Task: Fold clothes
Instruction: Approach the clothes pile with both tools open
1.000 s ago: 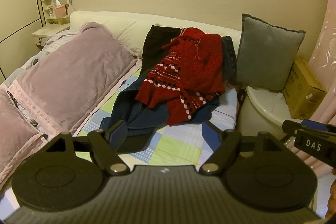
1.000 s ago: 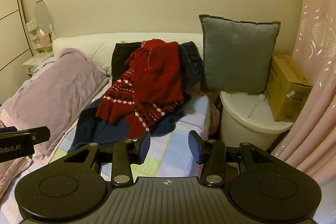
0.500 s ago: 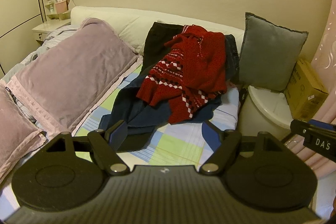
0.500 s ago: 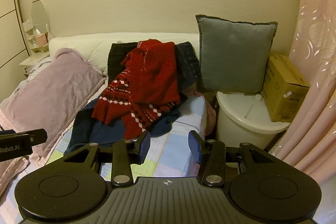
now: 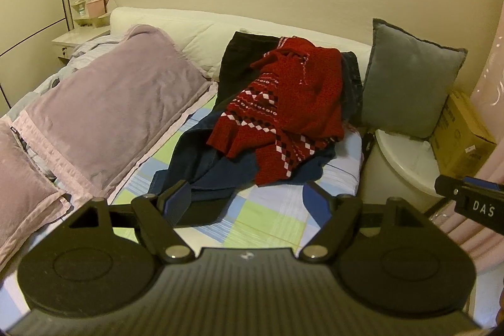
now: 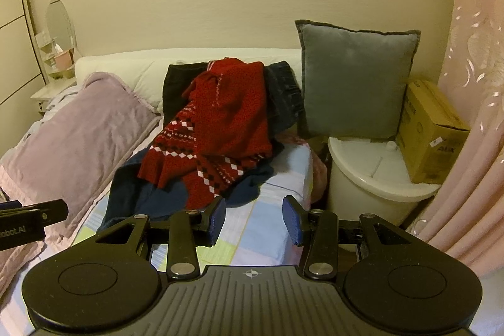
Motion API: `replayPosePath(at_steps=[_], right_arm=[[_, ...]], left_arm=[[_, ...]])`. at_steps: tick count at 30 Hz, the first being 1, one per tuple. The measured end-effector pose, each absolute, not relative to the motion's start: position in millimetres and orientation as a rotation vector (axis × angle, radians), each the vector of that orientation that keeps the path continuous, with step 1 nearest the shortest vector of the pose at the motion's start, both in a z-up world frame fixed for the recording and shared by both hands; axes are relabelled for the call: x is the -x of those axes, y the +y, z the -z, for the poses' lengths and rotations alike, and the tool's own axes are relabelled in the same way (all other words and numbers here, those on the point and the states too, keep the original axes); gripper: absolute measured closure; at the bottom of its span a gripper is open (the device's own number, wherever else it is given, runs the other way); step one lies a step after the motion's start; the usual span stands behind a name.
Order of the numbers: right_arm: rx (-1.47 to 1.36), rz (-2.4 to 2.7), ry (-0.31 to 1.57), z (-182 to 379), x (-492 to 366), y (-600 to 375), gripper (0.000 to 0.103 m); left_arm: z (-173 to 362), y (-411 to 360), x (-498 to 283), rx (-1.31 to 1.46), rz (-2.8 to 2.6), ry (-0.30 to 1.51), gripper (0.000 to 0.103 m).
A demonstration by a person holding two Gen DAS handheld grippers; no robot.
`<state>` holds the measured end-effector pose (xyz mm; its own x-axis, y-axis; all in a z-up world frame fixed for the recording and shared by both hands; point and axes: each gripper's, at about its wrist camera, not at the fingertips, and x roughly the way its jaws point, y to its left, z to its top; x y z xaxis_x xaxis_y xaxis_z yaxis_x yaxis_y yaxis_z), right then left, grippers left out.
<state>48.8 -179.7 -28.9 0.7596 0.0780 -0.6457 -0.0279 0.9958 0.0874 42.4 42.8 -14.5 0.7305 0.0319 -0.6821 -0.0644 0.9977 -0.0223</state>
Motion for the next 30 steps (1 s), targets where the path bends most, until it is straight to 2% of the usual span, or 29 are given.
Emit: replayPosePath(at_steps=[17, 30], right_arm=[[-0.063, -0.095, 0.726, 37.4, -78.4, -174.2, 0.059], [-0.064, -0.092, 0.753, 54.5, -112.7, -193.4, 0.059]], left_arm=[[21.0, 46.6, -60.7, 0.078, -0.071, 0.766, 0.028], [31.8, 29.0, -102.4, 0.088, -0.049, 0.774, 0.028]])
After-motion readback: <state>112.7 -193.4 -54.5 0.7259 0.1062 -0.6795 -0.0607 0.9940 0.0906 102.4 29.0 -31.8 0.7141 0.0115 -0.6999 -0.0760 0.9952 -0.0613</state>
